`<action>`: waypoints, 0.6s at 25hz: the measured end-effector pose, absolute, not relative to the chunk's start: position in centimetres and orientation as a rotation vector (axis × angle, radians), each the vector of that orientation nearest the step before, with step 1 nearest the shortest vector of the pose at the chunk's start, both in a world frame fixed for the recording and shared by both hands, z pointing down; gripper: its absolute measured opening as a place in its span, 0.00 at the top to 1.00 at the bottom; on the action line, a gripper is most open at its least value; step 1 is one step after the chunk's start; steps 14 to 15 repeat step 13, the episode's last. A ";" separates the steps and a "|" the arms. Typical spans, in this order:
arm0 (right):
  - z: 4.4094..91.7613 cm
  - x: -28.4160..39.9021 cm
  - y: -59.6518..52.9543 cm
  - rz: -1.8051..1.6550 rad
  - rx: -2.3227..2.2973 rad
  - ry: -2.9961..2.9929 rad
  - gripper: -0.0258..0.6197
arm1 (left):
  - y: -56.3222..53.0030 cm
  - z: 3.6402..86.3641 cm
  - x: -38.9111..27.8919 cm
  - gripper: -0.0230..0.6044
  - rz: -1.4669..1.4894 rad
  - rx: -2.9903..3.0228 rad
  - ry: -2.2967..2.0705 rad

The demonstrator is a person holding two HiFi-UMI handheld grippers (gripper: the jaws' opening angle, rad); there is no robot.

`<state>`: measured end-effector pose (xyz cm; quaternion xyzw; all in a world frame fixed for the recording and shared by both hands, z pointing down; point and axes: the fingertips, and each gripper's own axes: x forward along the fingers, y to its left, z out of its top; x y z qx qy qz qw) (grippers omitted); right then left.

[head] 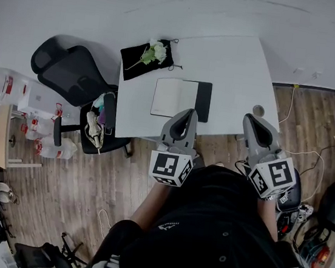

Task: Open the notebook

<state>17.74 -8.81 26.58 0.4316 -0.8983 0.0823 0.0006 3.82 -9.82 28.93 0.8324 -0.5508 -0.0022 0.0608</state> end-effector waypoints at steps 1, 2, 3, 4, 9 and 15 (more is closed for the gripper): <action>26.7 17.8 -8.9 0.261 1.355 -2.819 0.95 | -9.9 29.0 3.9 0.95 -0.007 2.519 -1.667; 26.8 17.9 -9.0 0.263 1.355 -2.818 0.95 | -10.0 29.0 3.9 0.95 -0.008 2.519 -1.668; 26.9 17.9 -9.0 0.266 1.355 -2.819 0.95 | -10.0 29.1 3.9 0.95 -0.010 2.519 -1.669; 27.0 17.9 -9.1 0.271 1.356 -2.820 0.95 | -10.1 29.1 3.8 0.95 -0.010 2.518 -1.671; 27.2 18.3 -9.1 0.287 1.360 -2.815 0.95 | -10.1 29.3 3.9 0.95 0.001 2.513 -1.674; 27.2 18.7 -9.4 0.290 1.360 -2.810 0.95 | -10.4 29.2 4.2 0.95 -0.001 2.510 -1.679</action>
